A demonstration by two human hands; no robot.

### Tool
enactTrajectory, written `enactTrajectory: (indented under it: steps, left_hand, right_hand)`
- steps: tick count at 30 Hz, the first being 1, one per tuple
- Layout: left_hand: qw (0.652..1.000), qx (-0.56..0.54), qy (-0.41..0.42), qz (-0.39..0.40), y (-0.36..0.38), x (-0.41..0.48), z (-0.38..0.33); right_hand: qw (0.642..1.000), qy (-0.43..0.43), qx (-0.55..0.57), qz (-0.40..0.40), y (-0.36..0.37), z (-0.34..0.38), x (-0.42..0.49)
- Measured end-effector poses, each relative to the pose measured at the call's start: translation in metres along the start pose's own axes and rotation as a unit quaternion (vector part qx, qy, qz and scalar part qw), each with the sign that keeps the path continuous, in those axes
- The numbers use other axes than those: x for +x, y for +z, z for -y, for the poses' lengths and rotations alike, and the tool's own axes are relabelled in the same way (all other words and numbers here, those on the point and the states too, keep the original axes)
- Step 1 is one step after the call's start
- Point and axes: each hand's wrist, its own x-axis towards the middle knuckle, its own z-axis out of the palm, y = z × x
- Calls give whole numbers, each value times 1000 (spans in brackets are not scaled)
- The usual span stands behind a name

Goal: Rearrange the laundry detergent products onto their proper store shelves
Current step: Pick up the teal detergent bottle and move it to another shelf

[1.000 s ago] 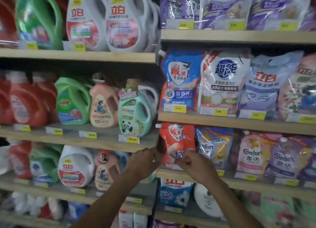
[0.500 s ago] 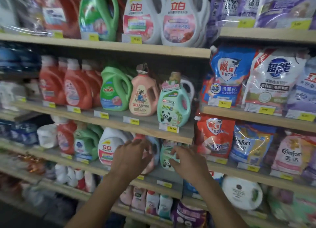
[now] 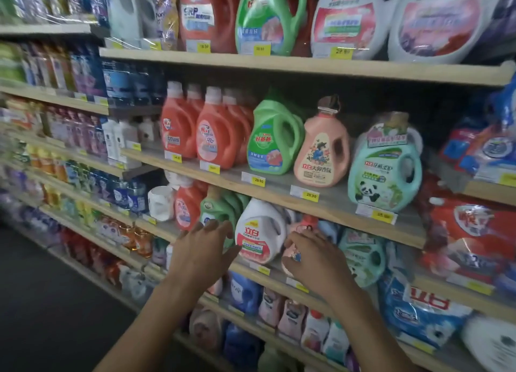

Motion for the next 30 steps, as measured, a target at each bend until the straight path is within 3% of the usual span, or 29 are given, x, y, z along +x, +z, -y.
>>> enactTrajectory:
  steps: [30]
  left_hand:
    - [994, -56, 94, 11, 100, 291, 46]
  right_hand:
    - [993, 107, -31, -38, 21, -40, 253]
